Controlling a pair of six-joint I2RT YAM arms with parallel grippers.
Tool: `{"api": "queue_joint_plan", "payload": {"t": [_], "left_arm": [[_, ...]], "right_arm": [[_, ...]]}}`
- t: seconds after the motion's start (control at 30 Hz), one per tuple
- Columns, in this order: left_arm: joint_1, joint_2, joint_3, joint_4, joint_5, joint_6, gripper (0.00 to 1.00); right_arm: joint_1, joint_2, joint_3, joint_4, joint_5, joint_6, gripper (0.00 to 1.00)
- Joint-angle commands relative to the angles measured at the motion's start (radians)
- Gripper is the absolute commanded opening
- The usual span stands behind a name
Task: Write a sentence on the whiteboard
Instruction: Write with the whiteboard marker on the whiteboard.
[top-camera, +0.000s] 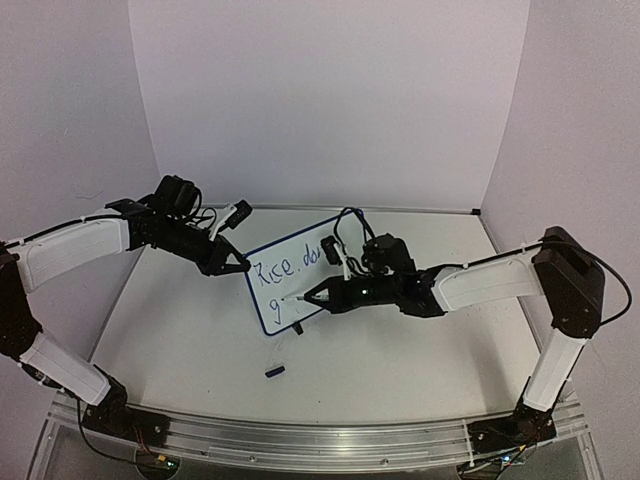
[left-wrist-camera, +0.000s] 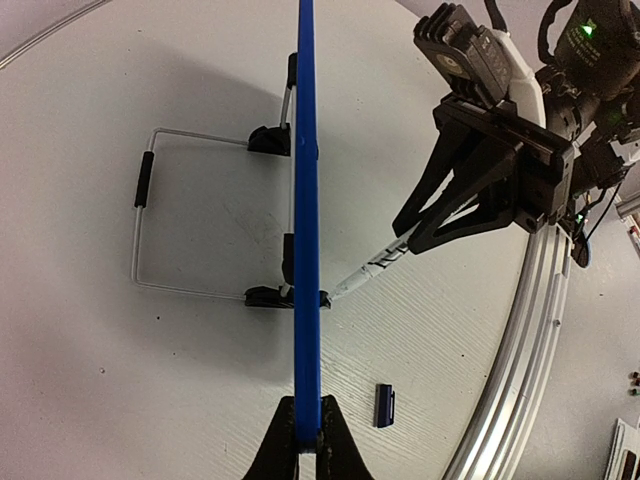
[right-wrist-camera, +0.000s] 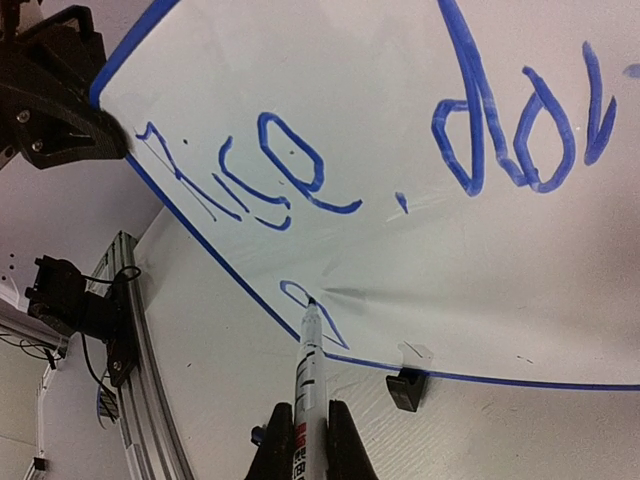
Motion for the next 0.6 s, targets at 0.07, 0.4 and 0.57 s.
{"api": "queue_joint_plan", "payload": {"t": [0.07, 0.4, 0.57], "left_arm": [[-0.016, 0.023, 0.018, -0.029, 0.003, 0.001, 0.00], [-0.016, 0.022, 0.018, -0.030, 0.002, 0.002, 0.00], [-0.016, 0.022, 0.018, -0.031, 0.002, 0.003, 0.00]], "right_arm": [[0.001, 0.024, 0.056, 0.002, 0.006, -0.009, 0.00], [0.001, 0.044, 0.073, -0.009, 0.016, -0.007, 0.00], [0.000, 0.038, 0.056, -0.019, 0.032, -0.004, 0.00]]}}
